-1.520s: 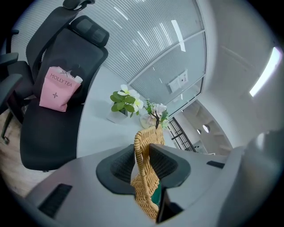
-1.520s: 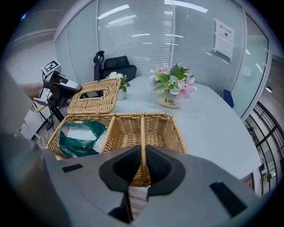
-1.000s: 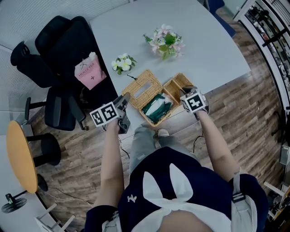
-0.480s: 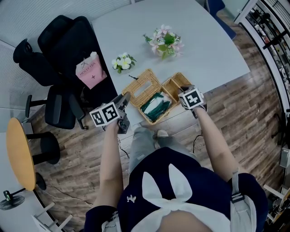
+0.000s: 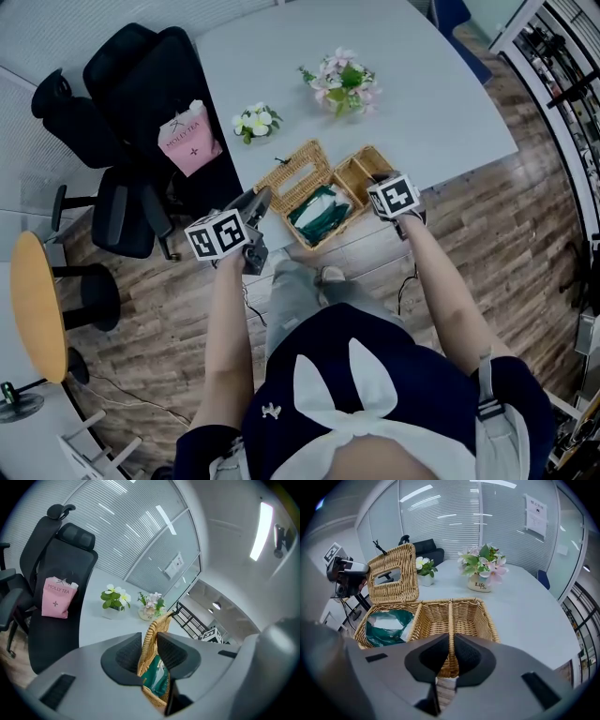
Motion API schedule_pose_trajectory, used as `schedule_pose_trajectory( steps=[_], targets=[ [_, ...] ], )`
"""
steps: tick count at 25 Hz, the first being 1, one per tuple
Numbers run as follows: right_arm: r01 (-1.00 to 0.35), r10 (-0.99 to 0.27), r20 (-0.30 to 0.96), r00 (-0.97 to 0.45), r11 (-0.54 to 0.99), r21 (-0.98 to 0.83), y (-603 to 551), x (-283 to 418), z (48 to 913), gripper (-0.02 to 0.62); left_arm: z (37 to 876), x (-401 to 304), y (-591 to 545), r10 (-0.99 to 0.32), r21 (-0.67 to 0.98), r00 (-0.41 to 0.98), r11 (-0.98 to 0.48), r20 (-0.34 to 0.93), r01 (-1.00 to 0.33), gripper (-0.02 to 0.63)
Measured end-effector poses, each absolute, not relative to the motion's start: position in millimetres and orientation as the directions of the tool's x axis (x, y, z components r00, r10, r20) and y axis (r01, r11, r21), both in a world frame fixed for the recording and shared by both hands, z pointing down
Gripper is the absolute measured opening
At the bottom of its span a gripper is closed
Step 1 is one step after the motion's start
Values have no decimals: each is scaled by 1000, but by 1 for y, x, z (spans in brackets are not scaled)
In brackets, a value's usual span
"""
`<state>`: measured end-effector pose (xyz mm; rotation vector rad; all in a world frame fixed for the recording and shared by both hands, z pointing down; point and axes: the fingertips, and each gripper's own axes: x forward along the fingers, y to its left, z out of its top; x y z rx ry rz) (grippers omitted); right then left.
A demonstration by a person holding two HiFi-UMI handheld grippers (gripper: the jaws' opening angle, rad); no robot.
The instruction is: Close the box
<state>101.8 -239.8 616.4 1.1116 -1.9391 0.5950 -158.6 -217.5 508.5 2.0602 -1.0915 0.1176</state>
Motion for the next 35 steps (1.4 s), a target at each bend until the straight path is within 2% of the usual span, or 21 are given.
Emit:
schedule_pose_trajectory(
  steps=[26,35],
  targets=[
    [-849,-512,812,-282,527,38,-239,99,615,41,499,-137,-175,-651,518,622,-384,435,-764,110],
    [-849,-484,818,-311,529,-10,-239,99,616,41,499,-129,-164,-649,465,608,-408,458,-786,115]
  ],
)
